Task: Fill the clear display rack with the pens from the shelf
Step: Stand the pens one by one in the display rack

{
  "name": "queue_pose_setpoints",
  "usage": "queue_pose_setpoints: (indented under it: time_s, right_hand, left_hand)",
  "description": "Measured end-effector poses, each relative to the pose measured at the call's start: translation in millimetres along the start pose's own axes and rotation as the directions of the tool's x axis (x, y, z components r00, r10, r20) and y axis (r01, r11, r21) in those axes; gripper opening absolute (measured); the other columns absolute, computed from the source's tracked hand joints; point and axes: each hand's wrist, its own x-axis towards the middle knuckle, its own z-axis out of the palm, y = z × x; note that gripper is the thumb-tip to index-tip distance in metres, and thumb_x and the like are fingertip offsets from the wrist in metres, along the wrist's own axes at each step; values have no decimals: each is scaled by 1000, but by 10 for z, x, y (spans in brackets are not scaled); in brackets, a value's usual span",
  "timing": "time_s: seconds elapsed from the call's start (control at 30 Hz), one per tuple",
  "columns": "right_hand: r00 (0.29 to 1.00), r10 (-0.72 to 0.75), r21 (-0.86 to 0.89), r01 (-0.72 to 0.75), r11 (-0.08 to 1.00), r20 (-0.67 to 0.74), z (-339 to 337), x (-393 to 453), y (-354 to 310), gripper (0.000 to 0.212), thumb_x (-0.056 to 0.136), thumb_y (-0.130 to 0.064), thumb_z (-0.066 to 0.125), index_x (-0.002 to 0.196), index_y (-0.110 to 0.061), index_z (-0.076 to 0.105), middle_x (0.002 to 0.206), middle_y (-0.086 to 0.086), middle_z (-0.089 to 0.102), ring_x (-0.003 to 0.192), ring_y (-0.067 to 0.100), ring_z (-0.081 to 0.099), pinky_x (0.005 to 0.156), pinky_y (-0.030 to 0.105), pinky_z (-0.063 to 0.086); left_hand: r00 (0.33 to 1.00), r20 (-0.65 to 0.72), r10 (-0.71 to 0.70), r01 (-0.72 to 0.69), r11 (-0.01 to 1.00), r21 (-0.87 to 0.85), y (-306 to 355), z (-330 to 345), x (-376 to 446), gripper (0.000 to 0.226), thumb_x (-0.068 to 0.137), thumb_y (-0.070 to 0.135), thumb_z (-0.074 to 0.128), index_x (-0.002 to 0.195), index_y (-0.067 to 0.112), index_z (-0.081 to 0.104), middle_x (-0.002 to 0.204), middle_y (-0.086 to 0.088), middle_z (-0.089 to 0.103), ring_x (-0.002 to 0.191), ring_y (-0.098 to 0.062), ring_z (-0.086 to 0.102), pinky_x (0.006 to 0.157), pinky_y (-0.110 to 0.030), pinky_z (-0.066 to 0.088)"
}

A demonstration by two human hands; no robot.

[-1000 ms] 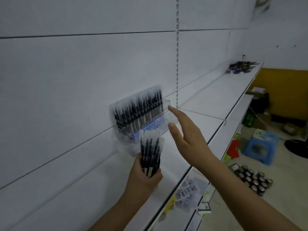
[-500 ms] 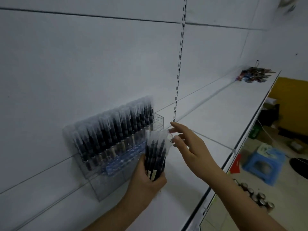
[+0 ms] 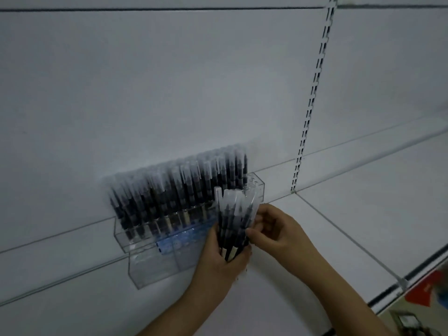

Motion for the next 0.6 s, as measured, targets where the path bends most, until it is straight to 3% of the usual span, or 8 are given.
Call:
queue_pose_setpoints:
  time_s: [0.13, 0.27, 0.37, 0.47, 0.6]
  right_hand:
    - [991, 50, -15, -49, 999, 121, -47, 34, 84, 19, 82, -10, 78, 83, -21, 62, 73, -8, 62, 69, 14, 60, 74, 34, 56]
    - [983, 61, -71, -50, 996, 172, -181, 98, 119, 18, 87, -13, 73, 79, -19, 58, 71, -5, 58, 70, 15, 58, 71, 40, 52]
    - [1000, 14, -90, -16, 996, -24, -351, 217, 15, 16, 91, -10, 66, 83, -7, 53, 70, 8, 59, 65, 16, 59, 66, 32, 50]
    - [967, -91, -97, 69, 993, -239, -517, 394, -157, 8, 94, -11, 61, 89, -5, 59, 75, 6, 69, 69, 16, 68, 70, 33, 55]
    - [939, -209, -229, 147, 962, -275, -551, 625, -381, 8, 96, -20, 61, 95, -12, 63, 80, -4, 73, 75, 6, 72, 74, 21, 56]
  left_hand:
    - [997, -71, -9, 8, 1000, -23, -70, 52, 8, 40, 81, 5, 73, 112, 23, 56, 79, 7, 73, 66, -7, 67, 57, -24, 54]
    - [994, -106, -29, 25, 999, -34, -163, 65, 11, 40, 80, -1, 71, 112, 18, 55, 78, 6, 73, 69, -2, 68, 58, -17, 52]
    - [991, -111, -77, 65, 992, -108, -203, 61, 44, 37, 81, -4, 68, 111, 11, 53, 73, 0, 74, 64, -13, 69, 55, -26, 54]
    - [988, -109, -112, 96, 984, -147, -227, 74, 40, 34, 83, -8, 64, 109, 11, 52, 73, -1, 75, 61, -12, 68, 55, -25, 56]
    - [991, -117, -57, 45, 993, -107, -253, 59, 18, 35, 84, -11, 62, 114, 3, 53, 79, -3, 76, 67, -13, 70, 61, -25, 57]
